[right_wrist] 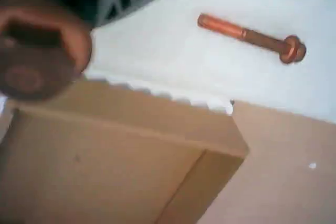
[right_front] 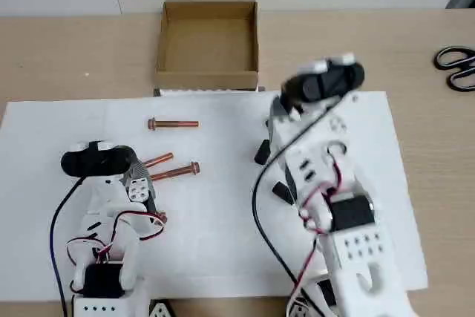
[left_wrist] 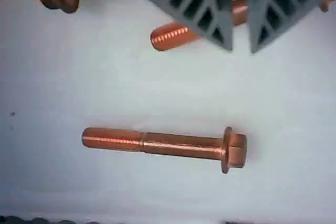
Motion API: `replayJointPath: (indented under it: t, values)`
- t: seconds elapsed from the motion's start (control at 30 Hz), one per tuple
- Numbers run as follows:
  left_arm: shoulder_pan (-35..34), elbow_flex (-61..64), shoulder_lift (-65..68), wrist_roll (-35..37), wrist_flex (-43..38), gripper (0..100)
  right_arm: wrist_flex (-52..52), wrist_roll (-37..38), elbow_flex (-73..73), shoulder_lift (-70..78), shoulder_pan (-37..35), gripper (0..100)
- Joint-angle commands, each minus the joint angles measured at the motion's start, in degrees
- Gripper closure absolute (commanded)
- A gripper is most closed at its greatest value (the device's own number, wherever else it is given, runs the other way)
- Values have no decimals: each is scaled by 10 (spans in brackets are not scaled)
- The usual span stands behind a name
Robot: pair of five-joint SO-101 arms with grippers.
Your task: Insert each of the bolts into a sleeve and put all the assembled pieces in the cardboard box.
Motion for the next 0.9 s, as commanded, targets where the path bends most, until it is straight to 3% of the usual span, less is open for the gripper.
replayJointPath:
  t: [0.0, 0.2, 0.63, 0.87]
  values:
    - [-4, -2, -6, -4, -10, 994, -70, -2, -100, 106, 3, 996]
    - [-3, -6, -6, -4, 30, 994, -89, -5, -296, 303, 3, 996]
    - [-3, -5, -6, -4, 31, 994, -89, -4, -754, 684, -14, 996]
    - [-3, -6, -6, -4, 32, 994, -88, -4, -913, 824, -36, 995]
